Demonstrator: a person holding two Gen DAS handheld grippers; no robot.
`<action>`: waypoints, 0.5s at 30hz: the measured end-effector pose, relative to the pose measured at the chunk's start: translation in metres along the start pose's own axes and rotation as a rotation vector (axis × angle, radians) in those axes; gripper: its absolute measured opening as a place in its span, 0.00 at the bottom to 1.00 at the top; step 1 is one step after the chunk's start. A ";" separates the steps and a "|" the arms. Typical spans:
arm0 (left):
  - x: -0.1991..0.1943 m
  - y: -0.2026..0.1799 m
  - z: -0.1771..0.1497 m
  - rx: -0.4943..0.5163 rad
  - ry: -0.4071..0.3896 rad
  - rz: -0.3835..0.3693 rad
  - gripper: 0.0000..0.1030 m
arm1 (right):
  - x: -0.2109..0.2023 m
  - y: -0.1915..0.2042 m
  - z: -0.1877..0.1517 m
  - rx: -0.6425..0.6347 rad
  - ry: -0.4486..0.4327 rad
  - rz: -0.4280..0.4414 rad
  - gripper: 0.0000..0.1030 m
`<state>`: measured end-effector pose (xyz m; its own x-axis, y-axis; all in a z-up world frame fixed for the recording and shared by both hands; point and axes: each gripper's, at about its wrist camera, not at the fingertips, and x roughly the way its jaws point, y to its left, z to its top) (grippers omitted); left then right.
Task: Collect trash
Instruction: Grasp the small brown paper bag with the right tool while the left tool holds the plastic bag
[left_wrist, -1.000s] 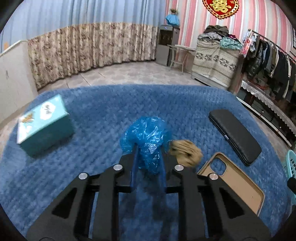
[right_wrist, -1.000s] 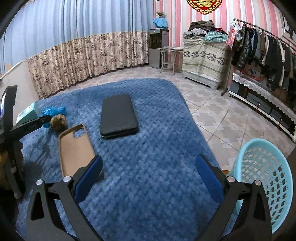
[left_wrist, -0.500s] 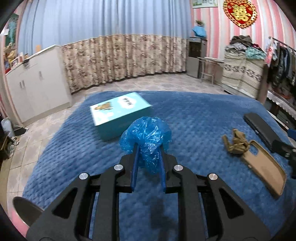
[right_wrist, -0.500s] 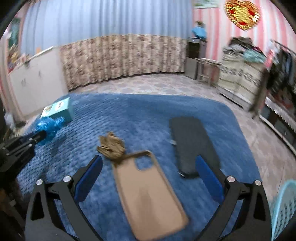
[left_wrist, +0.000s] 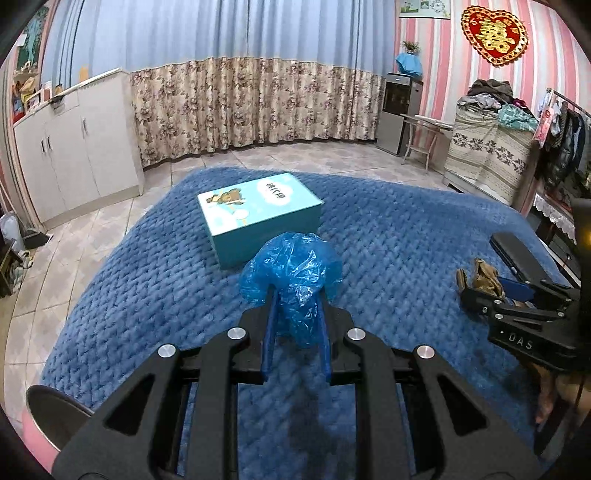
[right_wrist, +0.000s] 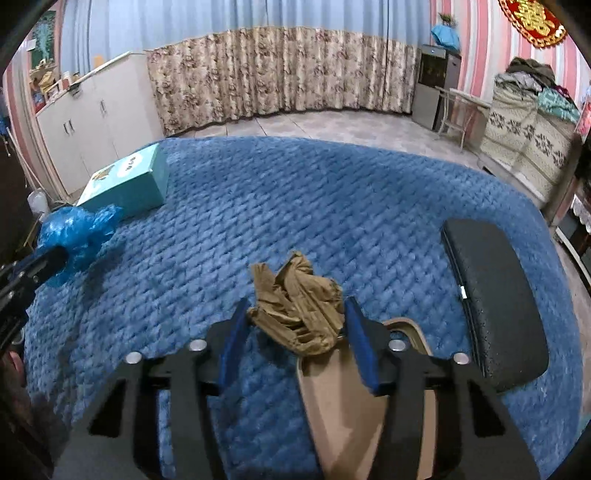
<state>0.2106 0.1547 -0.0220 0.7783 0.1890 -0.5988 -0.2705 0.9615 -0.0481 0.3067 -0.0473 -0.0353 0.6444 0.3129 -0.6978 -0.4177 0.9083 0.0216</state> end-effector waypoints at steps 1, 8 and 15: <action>-0.001 -0.002 0.002 0.005 -0.003 -0.004 0.17 | -0.006 -0.002 0.000 0.005 -0.015 -0.001 0.48; -0.029 -0.053 0.018 0.076 -0.037 -0.105 0.18 | -0.086 -0.047 -0.009 0.114 -0.147 -0.047 0.48; -0.066 -0.121 0.024 0.138 -0.092 -0.233 0.18 | -0.184 -0.107 -0.044 0.213 -0.221 -0.203 0.49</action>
<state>0.2058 0.0305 0.0429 0.8602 -0.0289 -0.5091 -0.0036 0.9980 -0.0628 0.2045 -0.2145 0.0596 0.8333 0.1513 -0.5318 -0.1393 0.9882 0.0630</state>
